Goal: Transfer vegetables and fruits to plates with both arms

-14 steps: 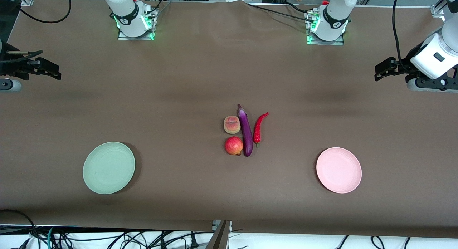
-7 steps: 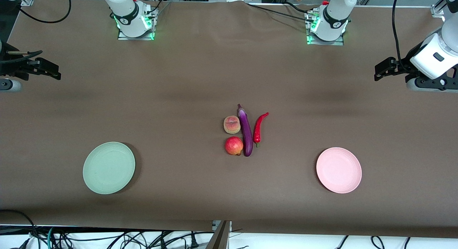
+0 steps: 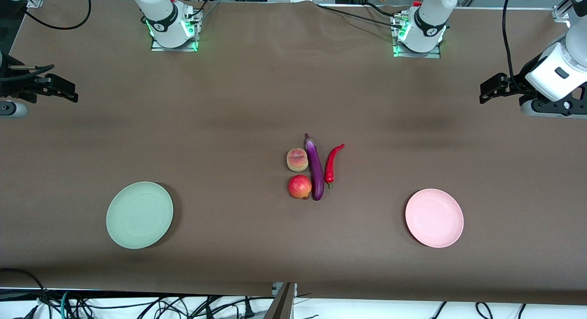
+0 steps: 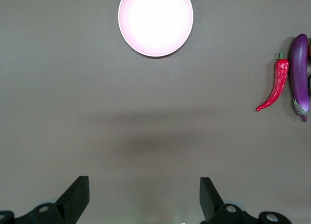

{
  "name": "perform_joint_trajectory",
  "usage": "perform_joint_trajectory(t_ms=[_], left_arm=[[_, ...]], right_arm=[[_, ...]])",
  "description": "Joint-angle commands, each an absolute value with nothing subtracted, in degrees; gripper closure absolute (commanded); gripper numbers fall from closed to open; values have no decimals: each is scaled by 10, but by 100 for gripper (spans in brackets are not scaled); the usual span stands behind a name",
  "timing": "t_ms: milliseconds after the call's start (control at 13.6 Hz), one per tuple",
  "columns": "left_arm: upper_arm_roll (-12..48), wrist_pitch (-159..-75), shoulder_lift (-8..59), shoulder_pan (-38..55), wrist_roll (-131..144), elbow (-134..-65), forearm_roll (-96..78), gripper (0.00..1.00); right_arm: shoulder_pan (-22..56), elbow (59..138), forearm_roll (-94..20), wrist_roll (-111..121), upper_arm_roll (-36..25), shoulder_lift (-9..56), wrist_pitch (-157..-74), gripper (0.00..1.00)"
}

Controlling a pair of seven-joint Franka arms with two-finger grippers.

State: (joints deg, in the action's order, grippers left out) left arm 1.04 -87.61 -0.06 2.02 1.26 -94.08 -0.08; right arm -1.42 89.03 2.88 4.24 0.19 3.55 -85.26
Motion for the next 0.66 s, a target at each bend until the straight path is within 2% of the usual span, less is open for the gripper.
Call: perform_joint_trajectory(t_ms=[0, 369, 590], left_arm=[[6, -868, -11, 23, 4, -947, -11, 0], [11, -844, 30, 33, 11, -900, -4, 0], [11, -844, 32, 33, 6, -900, -8, 0]], right_arm=[[-19, 876, 29, 42, 5, 41, -850, 0], [-19, 876, 29, 44, -1, 45, -850, 0], [-19, 876, 30, 43, -1, 47, -850, 0]])
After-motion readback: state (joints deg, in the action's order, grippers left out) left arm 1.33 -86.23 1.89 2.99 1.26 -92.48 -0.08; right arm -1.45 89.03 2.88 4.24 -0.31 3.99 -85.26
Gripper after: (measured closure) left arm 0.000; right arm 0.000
